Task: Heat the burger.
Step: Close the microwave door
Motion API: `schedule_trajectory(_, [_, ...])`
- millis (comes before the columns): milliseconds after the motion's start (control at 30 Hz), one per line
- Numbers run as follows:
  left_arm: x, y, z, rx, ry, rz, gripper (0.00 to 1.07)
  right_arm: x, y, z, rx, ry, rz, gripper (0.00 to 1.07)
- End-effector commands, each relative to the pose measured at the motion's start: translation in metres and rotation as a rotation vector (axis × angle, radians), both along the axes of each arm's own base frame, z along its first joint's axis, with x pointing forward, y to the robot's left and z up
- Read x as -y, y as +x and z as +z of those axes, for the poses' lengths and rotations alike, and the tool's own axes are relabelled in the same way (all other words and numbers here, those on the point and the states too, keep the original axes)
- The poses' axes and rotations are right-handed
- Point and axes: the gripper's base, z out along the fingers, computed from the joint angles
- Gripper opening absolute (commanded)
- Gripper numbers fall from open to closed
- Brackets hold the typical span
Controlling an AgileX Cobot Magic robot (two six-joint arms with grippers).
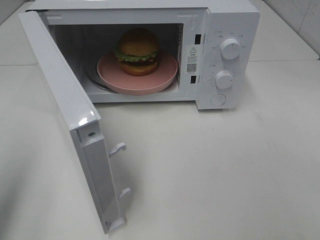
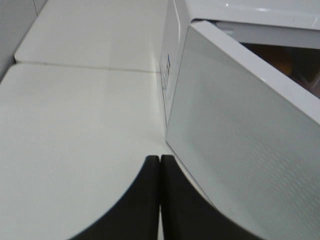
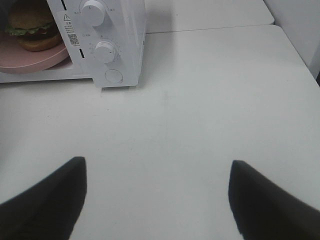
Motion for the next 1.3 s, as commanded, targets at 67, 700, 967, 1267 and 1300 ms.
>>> schedule_trajectory(67, [-0.003,0.007,0.000,0.111,0.047,0.019,0.00,0.000,-0.004,0.000,0.031,-0.010,0.000,0.75])
schedule_trajectory(700, [-0.021,0.025,-0.073,0.250,0.043,0.220,0.00,0.000,-0.004,0.000,0.031,-0.010,0.000,0.75])
schedule_trajectory(967, [-0.021,0.045,-0.081,0.251,0.053,0.210,0.00,0.000,-0.004,0.000,0.031,-0.010,0.000,0.75])
schedule_trajectory(1267, [-0.008,0.073,-0.092,0.203,0.048,0.053,0.00,0.000,-0.004,0.000,0.031,-0.010,0.000,0.75])
schedule_trajectory(1300, [-0.006,0.076,-0.093,0.200,0.047,0.031,0.00,0.000,-0.004,0.000,0.031,-0.010,0.000,0.75])
